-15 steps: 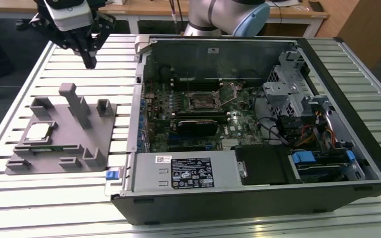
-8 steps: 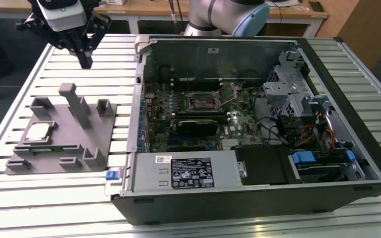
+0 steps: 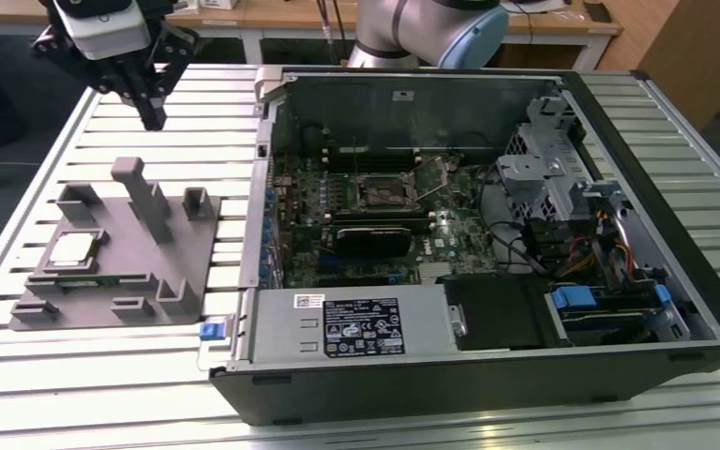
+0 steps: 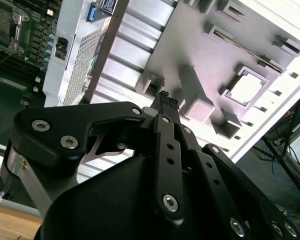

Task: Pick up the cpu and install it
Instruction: 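Reach for the cpu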

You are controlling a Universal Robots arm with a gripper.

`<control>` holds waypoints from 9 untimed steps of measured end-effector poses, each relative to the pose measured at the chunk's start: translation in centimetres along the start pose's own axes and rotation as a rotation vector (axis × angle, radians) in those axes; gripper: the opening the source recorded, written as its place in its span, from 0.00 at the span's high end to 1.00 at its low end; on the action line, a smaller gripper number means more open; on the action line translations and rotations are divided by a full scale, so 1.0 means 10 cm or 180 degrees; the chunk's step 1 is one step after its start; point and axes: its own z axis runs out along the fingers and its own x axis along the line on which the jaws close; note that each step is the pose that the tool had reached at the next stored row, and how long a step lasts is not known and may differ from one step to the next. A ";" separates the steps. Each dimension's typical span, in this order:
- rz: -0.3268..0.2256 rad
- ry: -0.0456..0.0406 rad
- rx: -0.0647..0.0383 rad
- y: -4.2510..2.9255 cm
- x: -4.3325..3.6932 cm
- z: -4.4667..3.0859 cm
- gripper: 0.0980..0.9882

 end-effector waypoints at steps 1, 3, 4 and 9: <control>0.0000 0.0000 0.0000 -0.001 0.011 0.000 0.99; 0.0000 0.0000 0.0000 -0.003 0.033 0.001 0.99; 0.0000 0.0000 0.0000 -0.003 0.044 0.001 0.99; 0.0000 0.0000 0.0000 -0.007 0.097 0.002 0.99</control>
